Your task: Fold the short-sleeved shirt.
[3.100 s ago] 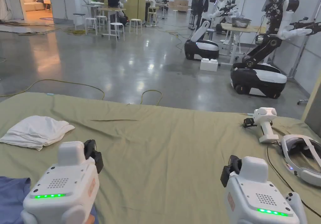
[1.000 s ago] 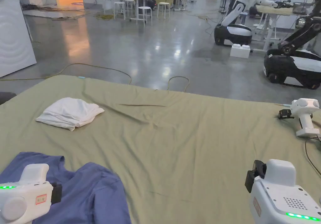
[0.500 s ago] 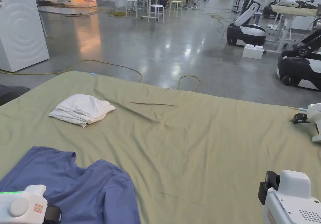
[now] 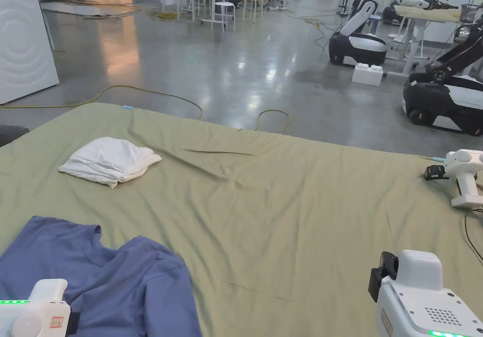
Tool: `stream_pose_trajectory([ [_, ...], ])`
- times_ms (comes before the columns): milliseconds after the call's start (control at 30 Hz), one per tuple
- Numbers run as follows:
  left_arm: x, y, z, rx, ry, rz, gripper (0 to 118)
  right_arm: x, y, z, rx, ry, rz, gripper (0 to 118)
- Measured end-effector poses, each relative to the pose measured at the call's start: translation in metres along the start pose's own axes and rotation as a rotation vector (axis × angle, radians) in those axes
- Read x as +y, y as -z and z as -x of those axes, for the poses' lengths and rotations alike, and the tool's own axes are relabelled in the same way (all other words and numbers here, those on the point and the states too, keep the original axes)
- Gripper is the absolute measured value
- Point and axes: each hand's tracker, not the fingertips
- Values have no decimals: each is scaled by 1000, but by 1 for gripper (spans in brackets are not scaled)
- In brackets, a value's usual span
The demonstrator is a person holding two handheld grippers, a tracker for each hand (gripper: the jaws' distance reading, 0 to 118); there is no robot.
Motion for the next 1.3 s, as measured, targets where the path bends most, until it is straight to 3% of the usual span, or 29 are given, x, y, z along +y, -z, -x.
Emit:
stream_pose_trajectory([
  [300, 32, -68, -3, -90, -72, -231, 3, 5, -7, -1, 10, -9, -23, 0],
  [600, 82, -191, -83, -250, 43, -535, 3, 15, -17, -9, -21, 11, -65, 0],
  [800, 112, -252, -156, -392, 162, -646, 3, 22, -30, -22, -37, 29, -100, 0],
  [1067, 122, -266, -270, -602, 298, -637, 3, 24, -45, -48, -77, 50, -128, 0],
  [1300, 94, -214, -372, -713, 451, -475, 3, 12, -50, -77, -128, 63, -109, 0],
])
